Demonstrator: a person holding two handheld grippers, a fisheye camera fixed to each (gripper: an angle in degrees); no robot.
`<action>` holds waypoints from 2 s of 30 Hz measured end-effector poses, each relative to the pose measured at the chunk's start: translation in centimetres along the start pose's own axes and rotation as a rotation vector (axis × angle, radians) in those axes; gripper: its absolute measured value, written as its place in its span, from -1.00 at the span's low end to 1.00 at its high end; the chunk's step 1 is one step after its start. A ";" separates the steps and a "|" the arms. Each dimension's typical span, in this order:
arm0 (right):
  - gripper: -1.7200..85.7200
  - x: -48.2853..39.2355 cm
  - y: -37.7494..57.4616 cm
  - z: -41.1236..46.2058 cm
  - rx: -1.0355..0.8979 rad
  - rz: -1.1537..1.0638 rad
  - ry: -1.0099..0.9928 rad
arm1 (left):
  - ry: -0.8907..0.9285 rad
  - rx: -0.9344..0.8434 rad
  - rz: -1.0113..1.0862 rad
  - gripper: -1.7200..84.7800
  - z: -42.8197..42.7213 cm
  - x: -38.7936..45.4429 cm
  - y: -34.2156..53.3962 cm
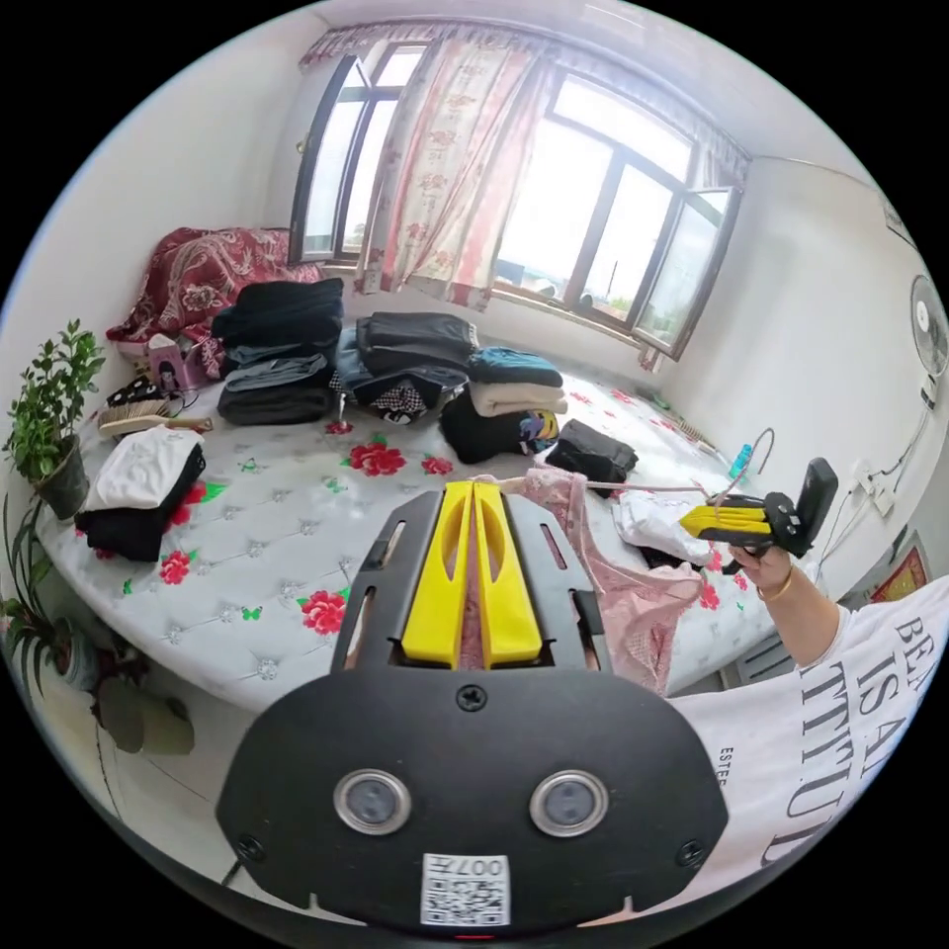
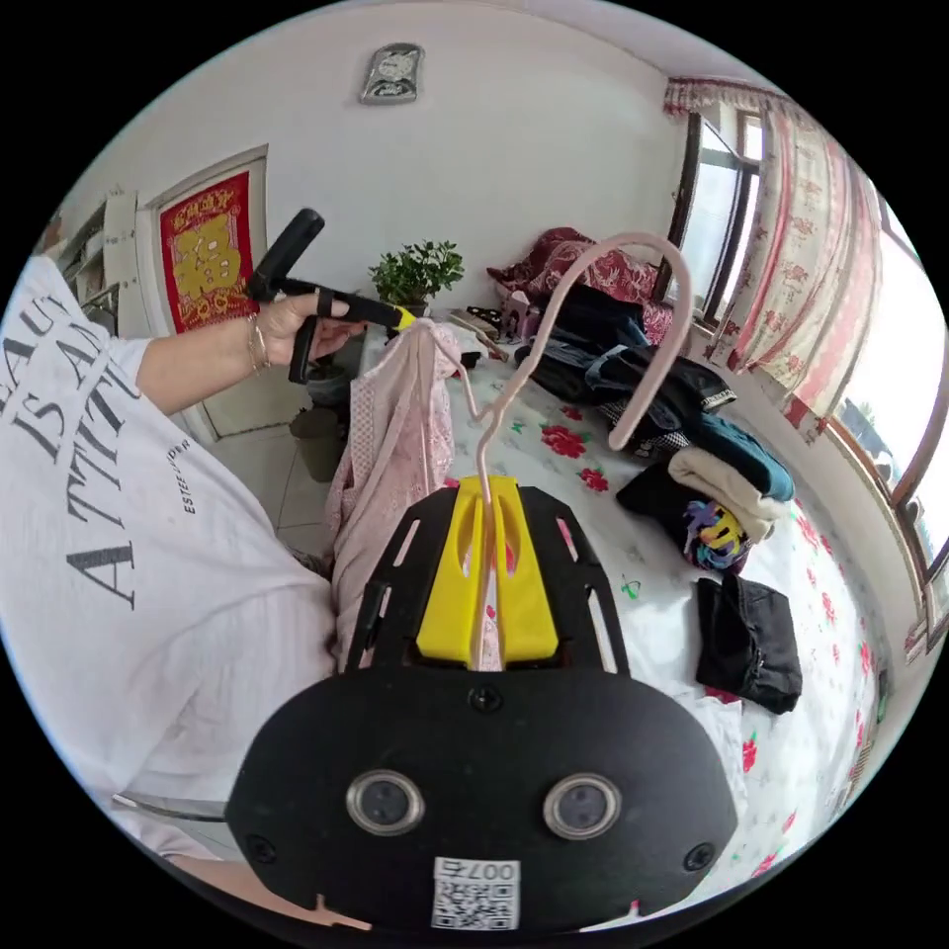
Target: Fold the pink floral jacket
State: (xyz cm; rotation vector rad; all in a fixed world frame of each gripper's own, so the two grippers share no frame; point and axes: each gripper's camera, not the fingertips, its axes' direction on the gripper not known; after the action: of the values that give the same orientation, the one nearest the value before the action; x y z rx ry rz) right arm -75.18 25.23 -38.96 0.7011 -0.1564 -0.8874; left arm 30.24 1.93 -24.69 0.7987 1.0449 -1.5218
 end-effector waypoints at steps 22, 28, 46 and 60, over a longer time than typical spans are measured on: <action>-0.73 17.8 21.6 -6.3 -0.159 1.153 0.367 | 0.019 -0.176 -0.169 -0.98 7.4 -14.1 -5.1; -0.76 15.7 18.8 9.9 -0.506 1.107 0.060 | 0.082 -0.205 -0.216 -0.98 8.4 -17.0 -5.9; -0.91 28.5 -8.6 2.1 0.040 0.847 0.560 | -0.078 0.096 -0.011 -0.98 12.7 -23.3 -27.6; -0.84 13.9 12.7 13.8 -0.476 1.127 0.272 | -0.082 -0.518 -0.027 -0.86 17.4 -17.3 -2.0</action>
State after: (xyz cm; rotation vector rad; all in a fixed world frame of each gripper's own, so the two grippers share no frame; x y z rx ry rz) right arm -63.58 13.33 -22.66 0.1922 -0.0685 0.2603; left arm 32.52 -7.25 -1.91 0.3574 1.3150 -1.2123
